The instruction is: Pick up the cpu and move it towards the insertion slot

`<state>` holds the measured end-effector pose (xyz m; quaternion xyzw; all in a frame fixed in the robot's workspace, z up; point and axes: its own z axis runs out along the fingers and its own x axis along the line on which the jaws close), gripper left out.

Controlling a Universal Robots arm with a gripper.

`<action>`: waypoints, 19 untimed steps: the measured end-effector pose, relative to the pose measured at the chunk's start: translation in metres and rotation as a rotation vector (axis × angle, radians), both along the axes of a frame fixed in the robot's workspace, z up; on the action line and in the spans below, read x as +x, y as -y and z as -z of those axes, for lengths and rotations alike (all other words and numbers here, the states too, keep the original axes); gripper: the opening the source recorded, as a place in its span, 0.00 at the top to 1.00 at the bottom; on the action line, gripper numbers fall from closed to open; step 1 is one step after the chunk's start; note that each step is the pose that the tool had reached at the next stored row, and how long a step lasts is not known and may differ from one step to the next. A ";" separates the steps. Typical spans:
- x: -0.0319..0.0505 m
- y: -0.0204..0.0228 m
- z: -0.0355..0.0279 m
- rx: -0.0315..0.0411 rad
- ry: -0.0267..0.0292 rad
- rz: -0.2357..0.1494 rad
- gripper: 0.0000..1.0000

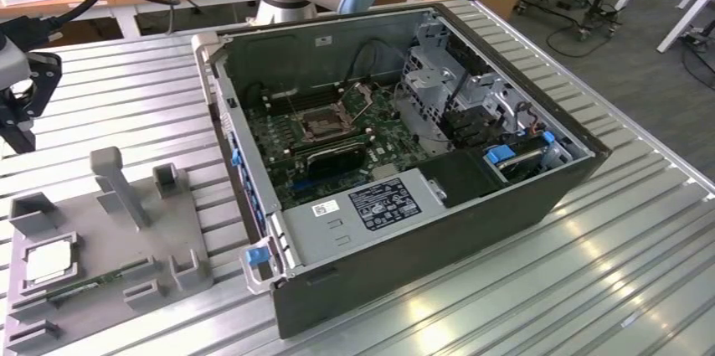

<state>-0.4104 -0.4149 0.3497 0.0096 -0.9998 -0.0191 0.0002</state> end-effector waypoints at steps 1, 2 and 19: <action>0.0000 0.0000 0.0000 0.0000 0.0000 0.000 0.89; 0.0000 0.0000 0.0002 -0.0001 0.0000 0.000 0.89; 0.0000 0.0000 0.0120 -0.0002 -0.0002 0.000 0.89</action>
